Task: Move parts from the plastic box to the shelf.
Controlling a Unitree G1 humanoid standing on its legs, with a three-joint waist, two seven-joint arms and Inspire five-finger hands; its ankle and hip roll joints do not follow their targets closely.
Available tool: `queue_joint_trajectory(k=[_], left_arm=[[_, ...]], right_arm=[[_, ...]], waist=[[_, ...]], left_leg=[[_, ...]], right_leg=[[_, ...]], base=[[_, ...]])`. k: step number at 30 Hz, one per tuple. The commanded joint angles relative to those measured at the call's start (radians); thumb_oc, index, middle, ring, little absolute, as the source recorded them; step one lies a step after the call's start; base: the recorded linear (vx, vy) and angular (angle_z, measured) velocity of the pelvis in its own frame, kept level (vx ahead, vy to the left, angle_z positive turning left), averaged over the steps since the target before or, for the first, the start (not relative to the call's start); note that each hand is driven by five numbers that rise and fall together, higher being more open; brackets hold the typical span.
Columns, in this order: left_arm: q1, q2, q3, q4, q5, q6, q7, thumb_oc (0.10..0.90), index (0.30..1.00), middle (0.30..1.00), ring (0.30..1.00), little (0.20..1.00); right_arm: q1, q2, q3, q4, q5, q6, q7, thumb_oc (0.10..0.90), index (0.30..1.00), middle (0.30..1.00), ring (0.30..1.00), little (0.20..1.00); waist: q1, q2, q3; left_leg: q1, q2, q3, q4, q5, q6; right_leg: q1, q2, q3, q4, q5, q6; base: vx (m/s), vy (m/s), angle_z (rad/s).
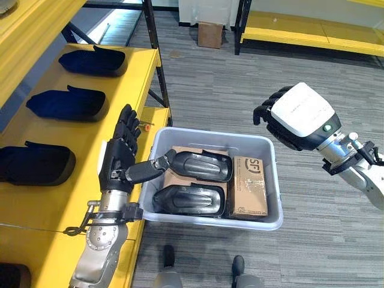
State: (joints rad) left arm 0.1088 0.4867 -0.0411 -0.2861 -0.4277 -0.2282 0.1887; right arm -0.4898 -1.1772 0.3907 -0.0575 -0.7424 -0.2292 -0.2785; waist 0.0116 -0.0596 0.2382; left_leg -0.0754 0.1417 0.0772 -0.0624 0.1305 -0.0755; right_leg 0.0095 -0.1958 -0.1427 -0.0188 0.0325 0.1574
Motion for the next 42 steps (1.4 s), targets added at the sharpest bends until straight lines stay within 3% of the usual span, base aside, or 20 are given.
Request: queue_joint_trajectory(k=[1, 10, 15, 27, 34, 42], left_arm=[[-0.013, 0.014, -0.015, -0.086, -0.009, -0.089, -0.002, 0.900, 1.000, 1.000, 1.000, 1.000], [-0.033, 0.037, -0.039, -0.071, -0.031, -0.099, -0.001, 0.900, 1.000, 1.000, 1.000, 1.000], [-0.071, 0.049, -0.060, -0.066, -0.052, -0.118, 0.018, 0.900, 1.000, 1.000, 1.000, 1.000], [-0.115, 0.039, -0.086, -0.070, -0.057, -0.140, 0.053, 0.900, 1.000, 1.000, 1.000, 1.000], [-0.139, 0.020, -0.097, -0.066, -0.054, -0.147, 0.076, 0.900, 1.000, 1.000, 1.000, 1.000], [-0.182, 0.008, -0.104, -0.059, -0.042, -0.154, 0.107, 0.900, 1.000, 1.000, 1.000, 1.000]], right_arm=[[-0.155, 0.029, 0.081, 0.063, 0.066, 0.061, -0.025, 0.900, 1.000, 1.000, 1.000, 1.000], [-0.388, 0.112, 0.282, 0.221, 0.070, 0.094, -0.013, 0.900, 1.000, 1.000, 1.000, 1.000], [-0.563, 0.182, 0.398, 0.336, 0.070, 0.122, -0.020, 0.900, 1.000, 1.000, 1.000, 1.000], [-0.832, 0.255, 0.640, 0.522, 0.005, 0.146, 0.002, 0.900, 1.000, 1.000, 1.000, 1.000], [-0.927, 0.264, 0.738, 0.559, -0.022, 0.146, 0.020, 0.900, 1.000, 1.000, 1.000, 1.000], [-0.941, 0.291, 0.776, 0.593, -0.040, 0.148, 0.038, 0.900, 1.000, 1.000, 1.000, 1.000]], waist=[[0.036, -0.008, -0.107], [0.056, 0.003, -0.046], [0.078, 0.008, 0.021], [0.122, 0.016, 0.133], [0.142, 0.015, 0.187], [0.162, 0.014, 0.228]], left_leg=[[0.044, 0.065, -0.017, -0.015, -0.070, -0.031], [-0.028, 0.057, -0.028, 0.001, -0.057, -0.030], [-0.113, 0.050, -0.037, 0.040, -0.050, -0.030], [-0.237, 0.046, -0.064, 0.088, -0.037, -0.033], [-0.303, 0.037, -0.085, 0.121, -0.036, -0.034], [-0.354, 0.027, -0.104, 0.151, -0.044, -0.030]], right_leg=[[-0.038, 0.010, 0.008, 0.070, -0.062, 0.002], [-0.095, 0.003, 0.009, 0.064, -0.041, -0.002], [-0.170, -0.003, 0.015, 0.080, -0.028, -0.005], [-0.269, -0.011, 0.005, 0.119, -0.025, -0.009], [-0.314, -0.016, -0.012, 0.151, -0.031, -0.010], [-0.352, -0.023, -0.027, 0.187, -0.040, -0.011]], base=[[-0.04, -0.004, 0.00], [-0.05, -0.006, -0.01], [-0.07, 0.002, -0.02], [-0.02, 0.001, 0.05], [-0.01, -0.012, 0.11], [-0.01, -0.003, 0.09]])
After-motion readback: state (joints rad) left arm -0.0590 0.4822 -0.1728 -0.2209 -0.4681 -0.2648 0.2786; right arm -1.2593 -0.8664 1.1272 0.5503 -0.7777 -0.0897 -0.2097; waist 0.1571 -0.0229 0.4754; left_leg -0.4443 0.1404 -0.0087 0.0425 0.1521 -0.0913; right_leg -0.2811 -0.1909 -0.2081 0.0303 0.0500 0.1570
